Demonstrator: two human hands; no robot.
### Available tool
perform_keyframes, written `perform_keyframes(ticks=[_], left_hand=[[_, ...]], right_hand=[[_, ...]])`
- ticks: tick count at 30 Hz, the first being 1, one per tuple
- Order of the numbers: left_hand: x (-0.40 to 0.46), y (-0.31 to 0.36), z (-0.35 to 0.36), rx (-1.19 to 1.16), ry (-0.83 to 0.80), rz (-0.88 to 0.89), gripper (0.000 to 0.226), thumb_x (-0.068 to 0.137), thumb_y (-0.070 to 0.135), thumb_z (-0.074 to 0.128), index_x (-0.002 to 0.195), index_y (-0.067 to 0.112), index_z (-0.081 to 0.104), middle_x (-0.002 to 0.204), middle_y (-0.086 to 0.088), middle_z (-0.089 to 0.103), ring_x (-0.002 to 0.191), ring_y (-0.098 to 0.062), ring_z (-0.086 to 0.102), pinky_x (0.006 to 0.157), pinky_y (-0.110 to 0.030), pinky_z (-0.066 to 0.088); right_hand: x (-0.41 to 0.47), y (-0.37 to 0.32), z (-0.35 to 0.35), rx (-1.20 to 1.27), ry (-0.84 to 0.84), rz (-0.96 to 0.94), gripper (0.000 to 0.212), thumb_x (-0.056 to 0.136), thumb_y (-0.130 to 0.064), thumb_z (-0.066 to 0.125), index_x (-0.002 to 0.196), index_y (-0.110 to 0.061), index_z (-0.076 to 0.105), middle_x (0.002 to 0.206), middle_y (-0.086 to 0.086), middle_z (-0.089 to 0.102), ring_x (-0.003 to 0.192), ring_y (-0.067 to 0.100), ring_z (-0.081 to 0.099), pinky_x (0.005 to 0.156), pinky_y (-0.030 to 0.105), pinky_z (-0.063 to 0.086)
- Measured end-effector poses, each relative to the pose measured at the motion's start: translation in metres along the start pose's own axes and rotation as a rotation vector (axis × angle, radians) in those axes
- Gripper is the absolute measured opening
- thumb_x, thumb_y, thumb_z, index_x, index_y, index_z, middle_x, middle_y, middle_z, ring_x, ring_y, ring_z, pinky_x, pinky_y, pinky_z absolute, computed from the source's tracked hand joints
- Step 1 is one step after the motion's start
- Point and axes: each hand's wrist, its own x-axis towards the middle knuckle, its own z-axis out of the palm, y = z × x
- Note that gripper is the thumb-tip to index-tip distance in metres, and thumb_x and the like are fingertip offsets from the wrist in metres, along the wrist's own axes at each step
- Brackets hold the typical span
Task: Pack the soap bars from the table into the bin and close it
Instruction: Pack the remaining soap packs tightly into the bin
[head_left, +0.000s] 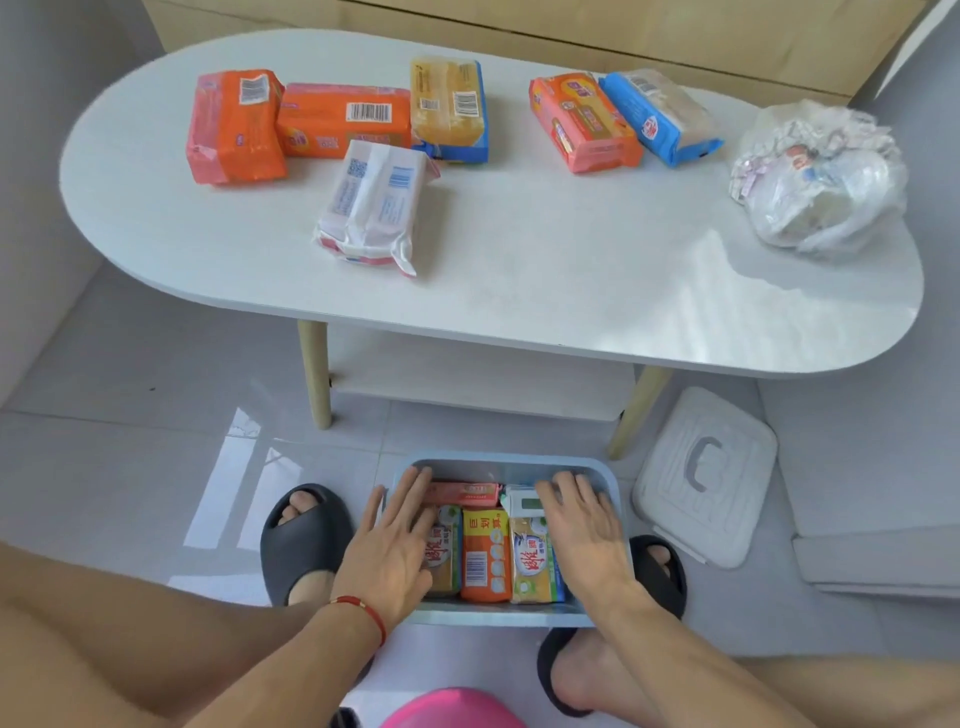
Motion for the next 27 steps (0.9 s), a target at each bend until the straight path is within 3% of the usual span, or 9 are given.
perform_keyframes(ticks=[2, 6, 10, 17, 21, 27], left_hand=[[0.003, -0.002, 0.001, -0.024, 0.044, -0.020, 0.078, 0.083, 0.035, 0.050, 0.156, 0.023, 0.025, 0.167, -0.003, -0.017, 0.152, -0.025, -0.023, 0.126, -0.050, -0.003], [0.007, -0.002, 0.005, -0.069, 0.024, -0.034, 0.084, 0.083, 0.033, 0.053, 0.158, 0.023, 0.017, 0.165, 0.000, -0.023, 0.150, -0.025, -0.028, 0.126, -0.044, -0.005], [0.008, -0.002, 0.009, -0.104, 0.057, -0.043, 0.085, 0.080, 0.029, 0.056, 0.158, 0.022, 0.023, 0.166, 0.000, -0.019, 0.151, -0.025, -0.025, 0.125, -0.043, -0.002], [0.011, -0.003, 0.019, -0.078, 0.063, -0.048, 0.084, 0.078, 0.029, 0.060, 0.156, 0.022, 0.030, 0.167, -0.001, -0.010, 0.153, -0.025, -0.020, 0.125, -0.045, 0.006], [0.013, -0.003, 0.025, -0.052, 0.068, -0.058, 0.081, 0.077, 0.030, 0.062, 0.153, 0.020, 0.037, 0.168, -0.004, 0.000, 0.154, -0.027, -0.017, 0.125, -0.048, 0.020], [0.017, -0.003, 0.025, 0.019, 0.057, -0.051, 0.073, 0.083, 0.030, 0.057, 0.153, 0.018, 0.038, 0.168, -0.005, -0.002, 0.152, -0.029, -0.024, 0.127, -0.047, 0.011]], right_hand=[[-0.003, -0.003, 0.002, 0.038, 0.006, 0.000, 0.072, 0.076, 0.004, 0.073, 0.140, -0.015, 0.046, 0.134, 0.006, 0.049, 0.123, 0.027, 0.050, 0.100, 0.039, 0.045], [-0.011, -0.014, 0.011, 0.081, -0.036, 0.000, 0.064, 0.081, 0.002, 0.065, 0.140, -0.012, 0.047, 0.137, 0.007, 0.052, 0.127, 0.029, 0.049, 0.115, 0.043, 0.036], [-0.008, -0.020, 0.016, 0.275, -0.100, 0.050, 0.065, 0.099, -0.024, 0.051, 0.158, -0.014, 0.026, 0.158, 0.003, 0.033, 0.146, 0.024, 0.034, 0.123, 0.043, 0.026], [-0.002, -0.020, 0.028, 0.239, -0.277, 0.030, 0.067, 0.105, -0.038, 0.038, 0.163, -0.024, 0.009, 0.170, 0.003, 0.009, 0.157, 0.025, 0.010, 0.127, 0.048, 0.010], [0.008, -0.018, 0.031, 0.275, -0.335, 0.045, 0.073, 0.102, -0.046, 0.043, 0.163, -0.032, 0.005, 0.170, -0.004, 0.005, 0.157, 0.022, 0.004, 0.126, 0.047, 0.004], [0.019, -0.019, 0.026, 0.296, -0.391, 0.037, 0.085, 0.094, -0.055, 0.053, 0.162, -0.029, 0.010, 0.168, 0.002, 0.012, 0.156, 0.028, 0.011, 0.127, 0.048, 0.011]])
